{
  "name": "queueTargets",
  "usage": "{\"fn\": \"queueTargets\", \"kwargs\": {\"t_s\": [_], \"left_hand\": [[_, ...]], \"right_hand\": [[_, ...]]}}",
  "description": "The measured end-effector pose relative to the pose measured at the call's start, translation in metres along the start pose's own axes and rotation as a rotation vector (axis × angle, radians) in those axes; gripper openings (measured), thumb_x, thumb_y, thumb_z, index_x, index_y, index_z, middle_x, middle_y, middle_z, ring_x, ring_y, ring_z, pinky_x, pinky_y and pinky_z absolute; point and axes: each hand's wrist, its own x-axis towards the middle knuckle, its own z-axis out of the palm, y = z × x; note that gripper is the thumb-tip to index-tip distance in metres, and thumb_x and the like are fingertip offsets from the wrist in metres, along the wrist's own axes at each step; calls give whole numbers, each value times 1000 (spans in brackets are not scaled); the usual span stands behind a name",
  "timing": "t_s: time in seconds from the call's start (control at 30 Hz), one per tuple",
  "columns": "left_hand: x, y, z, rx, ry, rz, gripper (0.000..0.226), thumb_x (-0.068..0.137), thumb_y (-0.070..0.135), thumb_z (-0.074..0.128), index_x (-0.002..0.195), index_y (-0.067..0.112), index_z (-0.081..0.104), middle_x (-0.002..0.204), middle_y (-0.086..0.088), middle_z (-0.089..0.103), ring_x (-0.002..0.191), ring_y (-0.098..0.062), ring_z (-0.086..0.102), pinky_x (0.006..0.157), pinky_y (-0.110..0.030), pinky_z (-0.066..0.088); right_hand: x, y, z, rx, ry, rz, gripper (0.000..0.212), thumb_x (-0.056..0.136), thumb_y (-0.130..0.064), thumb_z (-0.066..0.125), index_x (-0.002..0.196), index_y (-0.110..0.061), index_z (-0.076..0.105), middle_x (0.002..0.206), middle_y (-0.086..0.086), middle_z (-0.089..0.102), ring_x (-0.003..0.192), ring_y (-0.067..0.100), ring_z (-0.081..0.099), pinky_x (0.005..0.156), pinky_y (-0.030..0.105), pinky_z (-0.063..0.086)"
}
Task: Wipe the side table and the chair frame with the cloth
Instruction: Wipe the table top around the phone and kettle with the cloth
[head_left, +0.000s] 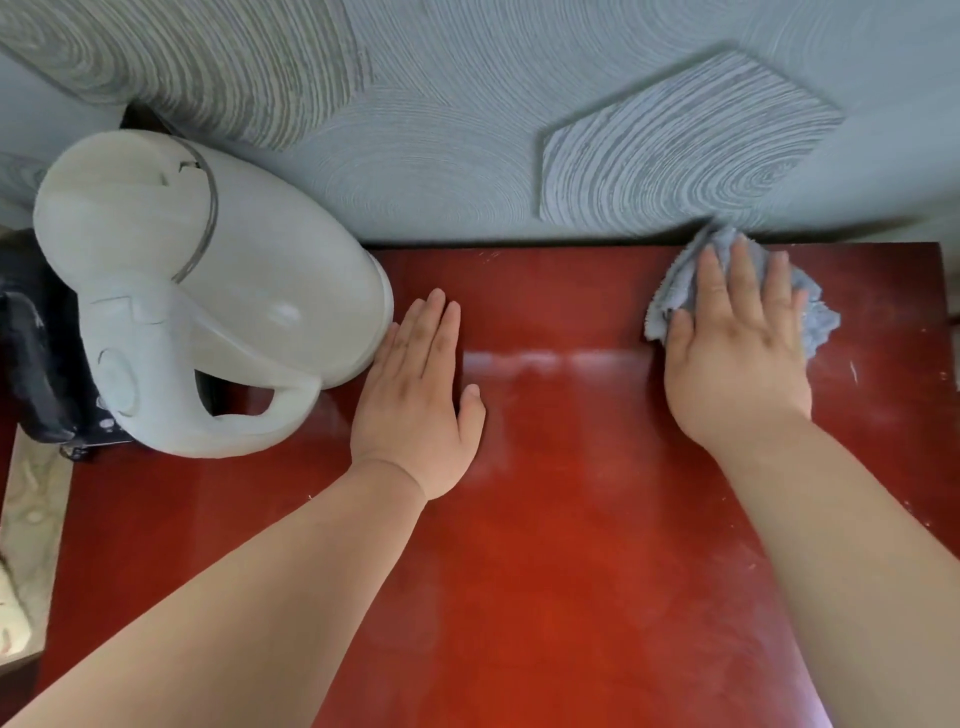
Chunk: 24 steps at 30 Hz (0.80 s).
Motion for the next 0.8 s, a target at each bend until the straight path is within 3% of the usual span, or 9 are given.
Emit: {"fn": "queueTargets", "kwargs": {"t_s": [0.13, 0.27, 0.37, 0.47, 0.6, 0.8], "left_hand": [[0, 1, -2, -5, -15, -6, 75, 100, 37, 35, 168, 12, 14, 177, -5, 5, 163, -21, 4, 133, -40, 7], [0, 2, -5, 3, -18, -4, 76, 99, 39, 32, 167, 10, 17, 177, -7, 7, 163, -22, 5, 133, -40, 6], [1, 3, -6, 3, -5, 1, 76, 98, 39, 32, 166, 9, 19, 176, -9, 10, 163, -23, 7, 133, -41, 8], [0, 3, -6, 1, -11, 1, 76, 98, 39, 33, 167, 10, 19, 176, -8, 9, 163, -22, 7, 133, -41, 7], [0, 1, -7, -7, -10, 2, 76, 97, 41, 28, 167, 12, 18, 177, -6, 7, 163, -22, 6, 132, -37, 3], [1, 2, -4, -16, 13, 3, 76, 96, 40, 30, 165, 10, 22, 175, -9, 13, 162, -26, 12, 132, -40, 7]], "right_hand": [[1, -28, -4, -1, -55, 120, 66, 105, -33, 31, 165, -16, 8, 173, 4, -8, 157, 41, -11, 126, 54, -7], [-21, -65, 4, -70, -125, -235, 63, 108, -37, 24, 165, -19, 2, 173, 1, -12, 156, 38, -17, 126, 51, -11], [-24, -54, 6, -124, -149, -407, 65, 106, -48, 25, 165, -27, 7, 174, -2, -2, 158, 33, -9, 128, 50, -5], [-6, -21, -1, -148, -52, -203, 73, 99, -60, 28, 164, -28, 17, 172, 3, 15, 158, 36, 6, 128, 53, 4], [5, 27, -15, -133, -85, 64, 73, 101, -58, 22, 165, -25, 6, 173, 2, 0, 158, 36, -5, 128, 51, -2], [0, 0, -13, -93, -121, 96, 72, 103, -52, 21, 165, -23, -3, 173, 2, -12, 156, 38, -17, 127, 53, -9]]}}
